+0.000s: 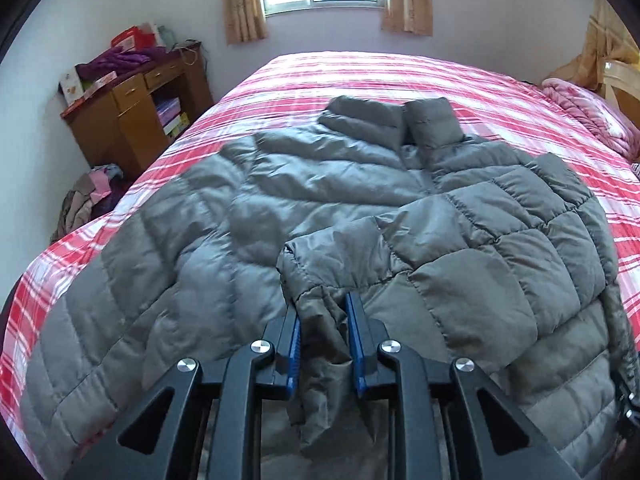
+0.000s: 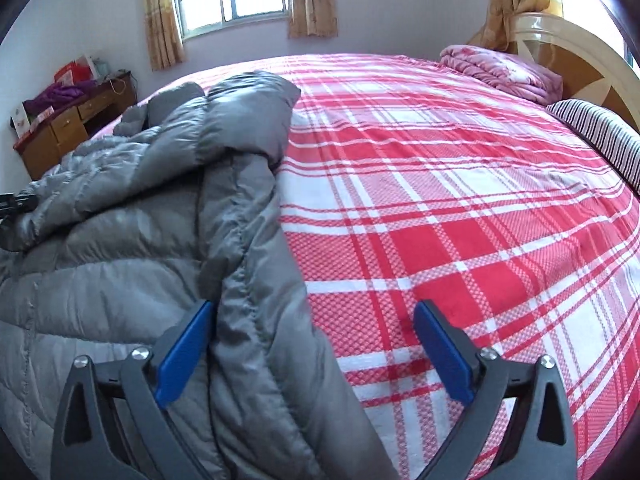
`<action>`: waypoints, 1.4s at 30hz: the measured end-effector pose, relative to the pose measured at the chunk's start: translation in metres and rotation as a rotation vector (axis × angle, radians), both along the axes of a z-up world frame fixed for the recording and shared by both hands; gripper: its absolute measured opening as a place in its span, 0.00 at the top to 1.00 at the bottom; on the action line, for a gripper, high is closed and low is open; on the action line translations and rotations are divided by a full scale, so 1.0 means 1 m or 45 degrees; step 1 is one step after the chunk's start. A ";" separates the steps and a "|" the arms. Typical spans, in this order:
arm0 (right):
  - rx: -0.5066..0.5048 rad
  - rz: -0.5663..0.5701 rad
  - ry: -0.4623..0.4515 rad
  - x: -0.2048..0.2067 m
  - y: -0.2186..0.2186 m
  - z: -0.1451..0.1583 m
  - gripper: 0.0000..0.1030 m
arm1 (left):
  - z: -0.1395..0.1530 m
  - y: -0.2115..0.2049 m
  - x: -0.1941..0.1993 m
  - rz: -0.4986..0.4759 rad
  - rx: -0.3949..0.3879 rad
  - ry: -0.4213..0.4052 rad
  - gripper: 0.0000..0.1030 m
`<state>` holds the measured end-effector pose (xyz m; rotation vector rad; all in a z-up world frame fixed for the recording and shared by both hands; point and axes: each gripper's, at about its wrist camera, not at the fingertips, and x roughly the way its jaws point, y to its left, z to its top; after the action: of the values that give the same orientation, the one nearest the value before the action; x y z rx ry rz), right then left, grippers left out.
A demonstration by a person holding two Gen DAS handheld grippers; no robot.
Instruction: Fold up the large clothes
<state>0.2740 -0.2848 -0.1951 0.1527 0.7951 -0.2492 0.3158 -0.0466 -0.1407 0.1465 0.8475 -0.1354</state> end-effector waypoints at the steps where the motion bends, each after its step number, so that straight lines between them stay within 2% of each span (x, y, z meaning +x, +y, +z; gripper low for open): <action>1: -0.001 0.000 0.002 0.001 -0.001 0.000 0.01 | -0.001 0.003 -0.002 0.006 0.009 -0.004 0.80; 2: -0.004 0.000 0.002 0.001 -0.001 -0.001 0.01 | -0.002 0.006 -0.004 0.013 0.015 -0.005 0.79; 4: -0.007 0.000 0.002 0.001 -0.001 -0.001 0.01 | -0.005 0.009 -0.006 0.039 0.046 0.007 0.66; 6: -0.004 0.000 0.000 0.001 -0.001 -0.002 0.01 | -0.004 0.013 -0.009 0.054 0.062 -0.004 0.60; 9: 0.001 0.001 0.003 0.000 0.000 -0.003 0.00 | 0.001 0.019 -0.013 0.102 0.119 -0.023 0.31; 12: 0.052 0.028 0.017 0.000 -0.005 0.001 0.00 | 0.025 0.031 -0.023 0.128 0.122 -0.092 0.31; 14: 0.113 0.067 0.051 -0.003 -0.010 0.012 0.05 | 0.045 0.036 -0.029 0.134 0.101 -0.143 0.29; 16: 0.135 0.104 0.026 -0.010 -0.013 0.037 0.06 | 0.064 0.036 -0.031 0.130 0.054 -0.196 0.23; 18: 0.069 0.127 -0.031 -0.012 -0.011 0.065 0.06 | 0.080 0.028 -0.028 0.136 0.005 -0.250 0.18; 20: 0.065 0.146 -0.085 -0.001 -0.010 0.090 0.10 | 0.083 0.013 -0.022 0.153 0.001 -0.271 0.16; 22: 0.052 0.167 -0.121 0.029 -0.005 0.107 0.16 | 0.075 -0.003 -0.008 0.197 0.000 -0.263 0.15; 24: 0.022 0.162 -0.151 0.054 0.001 0.110 0.18 | 0.058 -0.012 0.007 0.261 0.014 -0.245 0.15; 26: -0.010 0.169 -0.199 0.090 0.011 0.104 0.22 | 0.032 -0.018 0.029 0.319 0.021 -0.167 0.15; 29: -0.049 0.170 -0.200 0.122 0.022 0.082 0.22 | -0.005 -0.021 0.048 0.364 0.091 -0.087 0.15; 31: -0.026 0.197 -0.155 0.142 0.031 0.058 0.22 | -0.030 -0.020 0.059 0.372 0.147 -0.033 0.15; 34: -0.038 0.252 -0.043 0.158 0.042 0.023 0.22 | -0.047 -0.012 0.062 0.356 0.127 -0.019 0.12; 39: 0.059 0.259 0.062 0.165 0.033 0.005 0.19 | -0.055 -0.013 0.062 0.359 0.167 -0.024 0.05; 42: 0.066 0.258 0.073 0.164 0.032 0.002 0.17 | -0.057 -0.016 0.065 0.370 0.186 -0.019 0.03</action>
<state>0.4377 -0.2533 -0.1928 0.1132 0.8677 -0.0414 0.3805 -0.0626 -0.1978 0.1592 0.8549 0.2005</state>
